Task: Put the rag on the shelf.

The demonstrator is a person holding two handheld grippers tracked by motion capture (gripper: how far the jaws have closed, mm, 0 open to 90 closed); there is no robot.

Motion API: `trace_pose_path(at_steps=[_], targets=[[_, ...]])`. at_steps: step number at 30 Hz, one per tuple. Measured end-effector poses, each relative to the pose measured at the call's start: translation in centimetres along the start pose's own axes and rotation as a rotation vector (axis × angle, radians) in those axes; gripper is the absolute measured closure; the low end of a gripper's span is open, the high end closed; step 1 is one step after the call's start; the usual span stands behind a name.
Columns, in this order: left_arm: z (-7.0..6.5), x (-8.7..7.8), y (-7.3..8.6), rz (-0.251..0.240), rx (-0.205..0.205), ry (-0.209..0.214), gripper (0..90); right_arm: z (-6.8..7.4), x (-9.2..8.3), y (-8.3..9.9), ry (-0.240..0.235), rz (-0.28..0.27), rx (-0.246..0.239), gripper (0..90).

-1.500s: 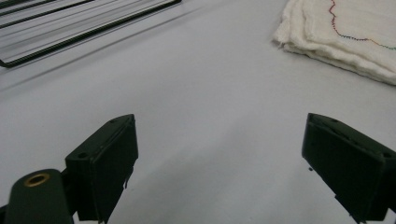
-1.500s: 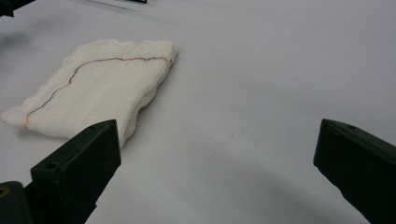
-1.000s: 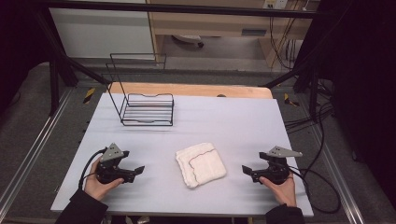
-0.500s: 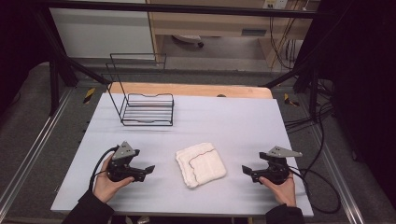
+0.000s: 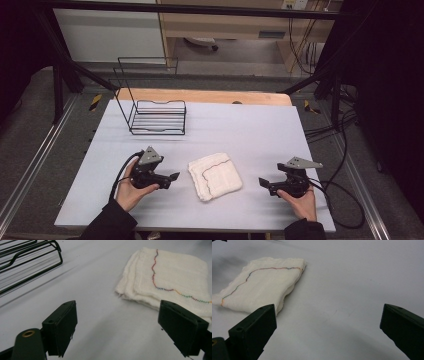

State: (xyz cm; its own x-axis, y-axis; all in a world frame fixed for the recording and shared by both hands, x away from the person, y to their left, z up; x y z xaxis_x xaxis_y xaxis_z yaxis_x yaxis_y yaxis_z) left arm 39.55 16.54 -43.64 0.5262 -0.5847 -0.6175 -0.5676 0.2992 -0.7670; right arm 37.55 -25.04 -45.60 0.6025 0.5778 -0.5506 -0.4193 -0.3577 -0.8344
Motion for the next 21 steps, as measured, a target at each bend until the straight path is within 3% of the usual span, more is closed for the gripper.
trace_pose_path(at_steps=[10,15,21], targets=[[-1.0,2.7,-1.7,0.049,-0.014,0.011,22.6,0.0,0.1,0.0,0.002,0.003,-0.003,1.1],[-1.7,4.1,-2.2,0.07,0.002,-0.009,26.1,0.0,0.1,0.0,0.0,0.003,0.0,1.2],[-2.0,5.9,-2.5,0.092,-0.013,-0.011,33.7,0.1,0.1,0.0,0.0,0.007,-0.002,1.2]])
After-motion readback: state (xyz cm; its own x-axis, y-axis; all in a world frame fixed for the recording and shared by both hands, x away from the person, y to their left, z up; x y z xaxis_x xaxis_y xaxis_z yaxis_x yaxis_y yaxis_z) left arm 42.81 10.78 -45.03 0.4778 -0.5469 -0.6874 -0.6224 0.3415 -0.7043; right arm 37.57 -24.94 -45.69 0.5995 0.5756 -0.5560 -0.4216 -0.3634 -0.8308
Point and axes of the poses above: each handheld gripper's, and its own axes: x roughly forward along the jaws, y roughly out of its underside, z roughly to its left, the point moved 3 cm from there along x, roughly forward along the jaws, and after that the axes turned 10 degrees about -x, right-handed, at the moved point
